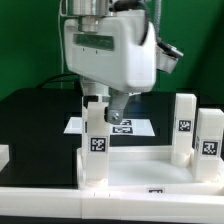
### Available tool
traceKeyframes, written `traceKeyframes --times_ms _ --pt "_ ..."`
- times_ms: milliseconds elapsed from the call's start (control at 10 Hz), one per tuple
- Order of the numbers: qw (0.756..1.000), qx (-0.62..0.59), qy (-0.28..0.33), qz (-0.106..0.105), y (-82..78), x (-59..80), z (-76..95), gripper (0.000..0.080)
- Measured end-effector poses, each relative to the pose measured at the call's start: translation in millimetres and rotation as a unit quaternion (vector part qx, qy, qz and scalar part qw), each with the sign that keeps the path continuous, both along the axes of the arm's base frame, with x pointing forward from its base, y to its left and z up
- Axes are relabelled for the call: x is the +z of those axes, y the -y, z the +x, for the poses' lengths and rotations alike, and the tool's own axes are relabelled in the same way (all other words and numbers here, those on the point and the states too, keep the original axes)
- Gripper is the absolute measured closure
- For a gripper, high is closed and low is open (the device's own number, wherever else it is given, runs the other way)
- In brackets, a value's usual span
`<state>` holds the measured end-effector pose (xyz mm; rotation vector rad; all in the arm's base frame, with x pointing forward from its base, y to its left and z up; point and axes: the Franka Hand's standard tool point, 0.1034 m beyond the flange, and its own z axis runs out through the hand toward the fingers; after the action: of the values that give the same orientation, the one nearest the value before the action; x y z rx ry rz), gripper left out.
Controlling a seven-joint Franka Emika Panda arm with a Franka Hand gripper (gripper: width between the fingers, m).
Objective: Assemble desk
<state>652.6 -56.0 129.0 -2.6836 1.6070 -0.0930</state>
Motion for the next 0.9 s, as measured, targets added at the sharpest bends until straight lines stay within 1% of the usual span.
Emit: traceKeyframes --times_ms 200,400,500,600,700,900 --pt "0.996 0.095 -0.001 -0.005 -0.2 0.0 0.2 0.015" --pt "0.984 0.178 -0.003 -0.011 -0.4 0.0 0.2 0.015" --pt "0.968 0.25 -0.006 -0.017 0.7 0.0 0.0 0.015" --pt "0.959 0.282 -0.007 -0.019 1.2 0.1 0.0 0.015" --pt "0.941 0.337 -0.009 -0.023 2.3 0.0 -0.1 0.015" --pt "0.914 0.403 -0.011 -0.028 2.0 0.1 0.0 0.015"
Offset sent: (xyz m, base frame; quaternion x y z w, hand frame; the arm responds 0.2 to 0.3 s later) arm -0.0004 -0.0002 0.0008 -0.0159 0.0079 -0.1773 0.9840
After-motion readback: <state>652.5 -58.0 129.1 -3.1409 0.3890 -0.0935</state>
